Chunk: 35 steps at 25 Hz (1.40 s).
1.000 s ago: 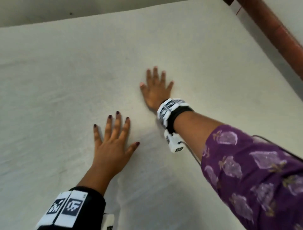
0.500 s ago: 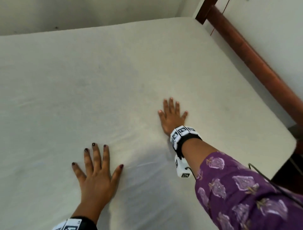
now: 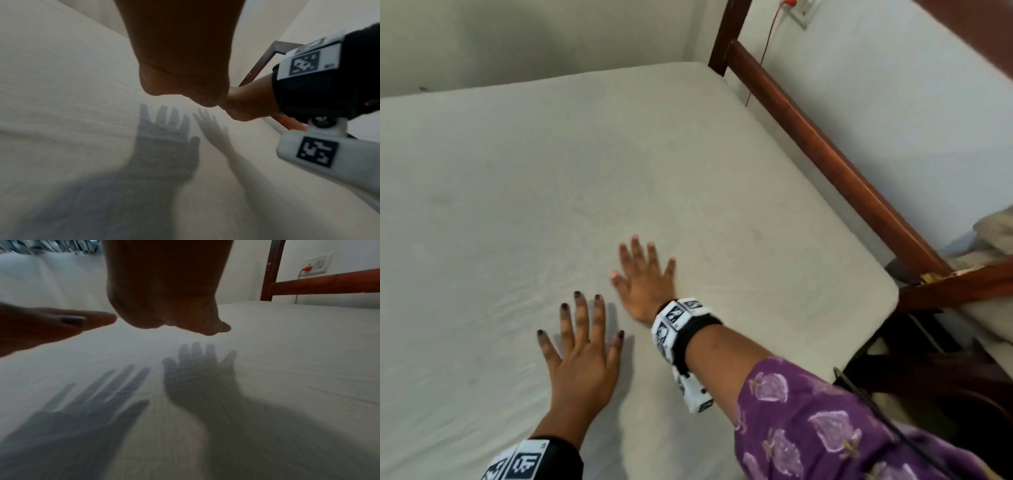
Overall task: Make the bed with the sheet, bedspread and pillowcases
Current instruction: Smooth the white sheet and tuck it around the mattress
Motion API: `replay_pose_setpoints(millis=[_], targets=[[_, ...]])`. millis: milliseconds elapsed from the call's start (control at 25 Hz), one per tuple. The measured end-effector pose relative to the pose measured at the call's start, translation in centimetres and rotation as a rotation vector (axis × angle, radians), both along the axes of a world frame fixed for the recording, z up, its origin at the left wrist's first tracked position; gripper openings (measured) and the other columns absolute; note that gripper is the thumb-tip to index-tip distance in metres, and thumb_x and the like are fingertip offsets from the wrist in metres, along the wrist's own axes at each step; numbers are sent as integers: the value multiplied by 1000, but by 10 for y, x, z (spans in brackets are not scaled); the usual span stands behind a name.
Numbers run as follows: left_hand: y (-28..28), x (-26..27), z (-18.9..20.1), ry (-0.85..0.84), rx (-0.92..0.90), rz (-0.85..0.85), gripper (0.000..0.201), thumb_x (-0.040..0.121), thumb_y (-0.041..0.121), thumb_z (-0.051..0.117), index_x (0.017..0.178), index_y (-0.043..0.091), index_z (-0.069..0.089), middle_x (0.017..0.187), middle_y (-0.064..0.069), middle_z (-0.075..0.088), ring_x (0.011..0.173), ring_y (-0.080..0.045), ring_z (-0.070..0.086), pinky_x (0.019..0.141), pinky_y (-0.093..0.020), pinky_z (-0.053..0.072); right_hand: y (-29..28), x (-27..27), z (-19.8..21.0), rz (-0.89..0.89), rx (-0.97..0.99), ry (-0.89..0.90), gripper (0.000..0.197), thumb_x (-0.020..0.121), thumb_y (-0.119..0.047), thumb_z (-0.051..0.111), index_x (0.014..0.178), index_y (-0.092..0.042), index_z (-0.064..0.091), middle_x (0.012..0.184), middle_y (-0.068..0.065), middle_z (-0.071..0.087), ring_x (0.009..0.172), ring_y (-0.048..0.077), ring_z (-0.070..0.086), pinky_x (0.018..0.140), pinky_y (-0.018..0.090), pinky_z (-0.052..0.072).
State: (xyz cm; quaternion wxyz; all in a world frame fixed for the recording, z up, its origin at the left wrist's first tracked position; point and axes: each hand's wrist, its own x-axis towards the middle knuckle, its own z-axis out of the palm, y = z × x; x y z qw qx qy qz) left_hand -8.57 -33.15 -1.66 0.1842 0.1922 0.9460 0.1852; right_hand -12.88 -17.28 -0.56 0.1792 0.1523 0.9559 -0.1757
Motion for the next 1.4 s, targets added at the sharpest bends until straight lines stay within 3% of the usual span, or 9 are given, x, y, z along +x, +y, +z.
replay_pose_setpoints(millis=[200,400,640,720,840,1000,1160,1400], targets=[[45,-40,14,-1,23,192,73,88,59,-1,153,28,-5,160,5,-18,147,-16,-18,114,-52,-14,39,-19,8,115,1,6,60,101,-49,17,152,-27,-5,159,-5,-19,145,25,-19,111,62,-11],[112,-91,1,-39,-37,300,62,100,47,20,154,26,-3,161,2,-15,148,-18,-16,114,-53,-13,113,-64,-21,235,80,8,62,100,-51,19,153,-27,-2,160,-4,-15,146,26,-15,111,63,-9],[231,-116,-39,-78,-130,292,70,98,52,26,155,21,0,161,-7,-16,147,-28,-16,112,-61,-10,249,-91,-60,241,171,65,61,99,-50,24,152,-31,2,161,-6,-9,147,21,-10,113,60,-7],[265,-111,-46,-67,-148,316,73,96,58,18,155,19,-2,160,-11,-17,147,-31,-18,110,-65,-11,297,-84,-64,213,205,116,62,96,-54,18,152,-31,5,161,-5,-5,148,21,-5,114,57,-4],[314,-88,-54,-5,-113,149,79,88,61,13,154,19,5,162,-12,-7,148,-34,-10,108,-63,-15,369,-62,-69,34,217,158,69,89,-57,5,152,-30,8,161,-3,1,148,21,0,113,54,-3],[366,-46,-59,61,-76,-82,74,90,54,28,152,14,22,160,-16,14,147,-36,8,112,-63,-3,437,-14,-66,-206,251,158,71,87,-57,0,152,-30,3,161,-3,-3,148,18,-4,115,51,-5],[406,3,-53,47,-50,-272,73,89,55,33,150,16,28,159,-16,20,146,-37,13,112,-65,3,465,41,-66,-428,275,153,74,86,-57,-2,152,-27,10,161,1,3,148,21,1,115,51,-3],[423,70,-44,-45,-74,-641,70,88,55,35,148,20,36,157,-13,27,144,-37,21,111,-64,9,467,138,-60,-674,258,15,66,92,-51,5,153,-26,5,161,-2,-2,148,20,-4,115,51,-4]])
